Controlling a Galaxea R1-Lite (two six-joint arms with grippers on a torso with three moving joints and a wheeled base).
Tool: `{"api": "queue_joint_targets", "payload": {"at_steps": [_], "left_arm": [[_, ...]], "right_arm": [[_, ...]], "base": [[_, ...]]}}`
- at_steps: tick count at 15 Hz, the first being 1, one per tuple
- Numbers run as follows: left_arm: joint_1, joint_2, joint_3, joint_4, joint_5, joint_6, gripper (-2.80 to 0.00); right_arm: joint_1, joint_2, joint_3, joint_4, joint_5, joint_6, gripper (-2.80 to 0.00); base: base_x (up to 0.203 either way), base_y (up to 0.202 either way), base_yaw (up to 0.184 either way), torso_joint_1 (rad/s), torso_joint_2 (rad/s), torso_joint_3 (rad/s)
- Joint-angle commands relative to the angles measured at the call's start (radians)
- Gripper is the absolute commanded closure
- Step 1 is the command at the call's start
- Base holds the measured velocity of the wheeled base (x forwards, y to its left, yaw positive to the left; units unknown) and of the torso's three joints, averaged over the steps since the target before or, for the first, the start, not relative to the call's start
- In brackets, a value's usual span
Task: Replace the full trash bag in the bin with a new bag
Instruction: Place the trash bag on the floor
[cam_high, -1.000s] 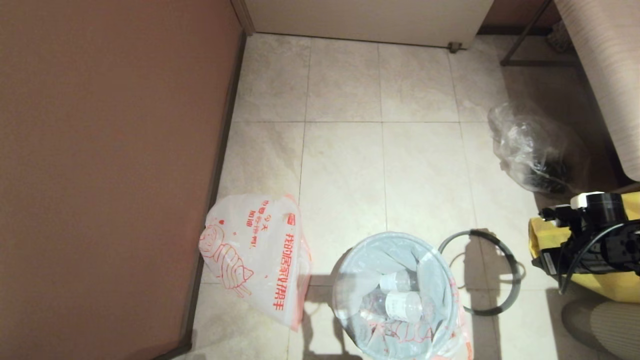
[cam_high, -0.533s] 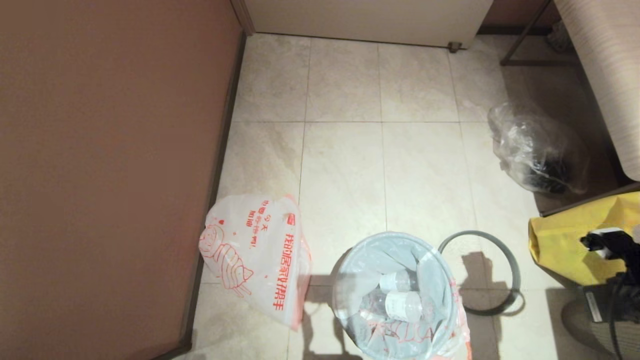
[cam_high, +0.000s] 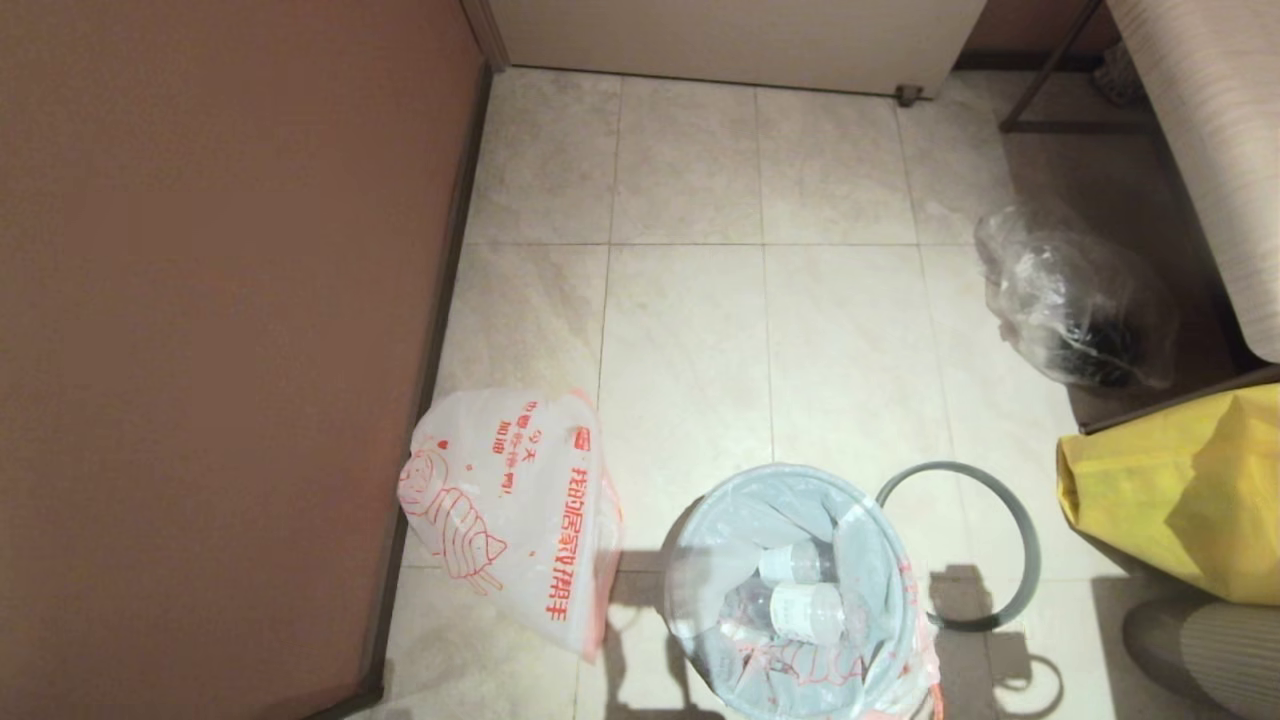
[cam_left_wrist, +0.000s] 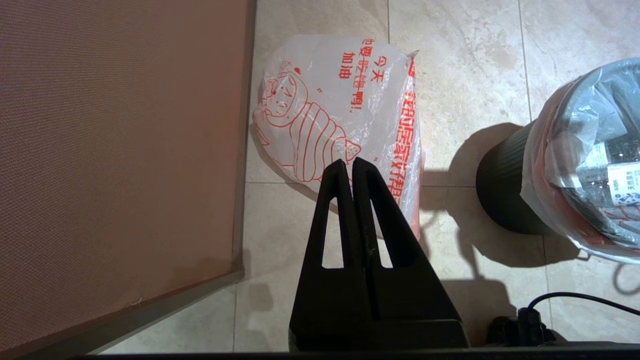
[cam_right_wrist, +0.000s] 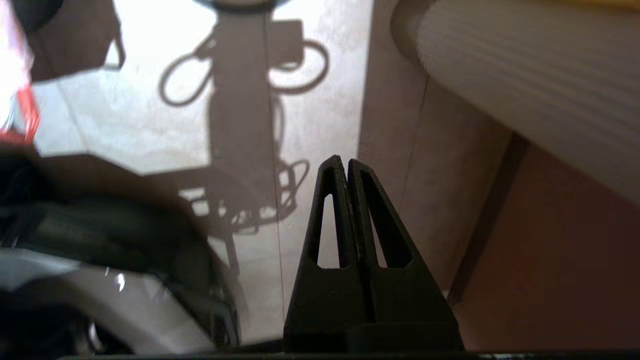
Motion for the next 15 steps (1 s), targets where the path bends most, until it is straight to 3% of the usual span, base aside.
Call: {"api": "queue_joint_targets", "payload": {"at_steps": [1,7,10,12,15], "left_arm": [[0.0,0.0,0.0,0.0,0.0,-0.001,0.0],[0.0,0.0,0.0,0.0,0.0,-0.001,0.0],[0.0,0.0,0.0,0.0,0.0,-0.001,0.0],[0.0,0.0,0.0,0.0,0.0,-0.001,0.0],[0.0,0.0,0.0,0.0,0.0,-0.001,0.0]], "right_arm": [[0.002,-0.174,-0.008,0.163,0.011,0.001,0.0],[0.005,0.001,-0.031,0.178,0.259,0.056,0.0],[0.048,0.179,-0.053,0.097,0.312,0.199,0.0],[0.128,0.294,-0.073,0.044,0.322,0.33,0.0],[0.244,0.464,-0.085,-0.04,0.324,0.419,0.0]], "base": [[0.0,0.0,0.0,0.0,0.0,0.0],[0.0,0.0,0.0,0.0,0.0,0.0],[0.0,0.0,0.0,0.0,0.0,0.0],[0.0,0.0,0.0,0.0,0.0,0.0],[0.0,0.0,0.0,0.0,0.0,0.0]]}}
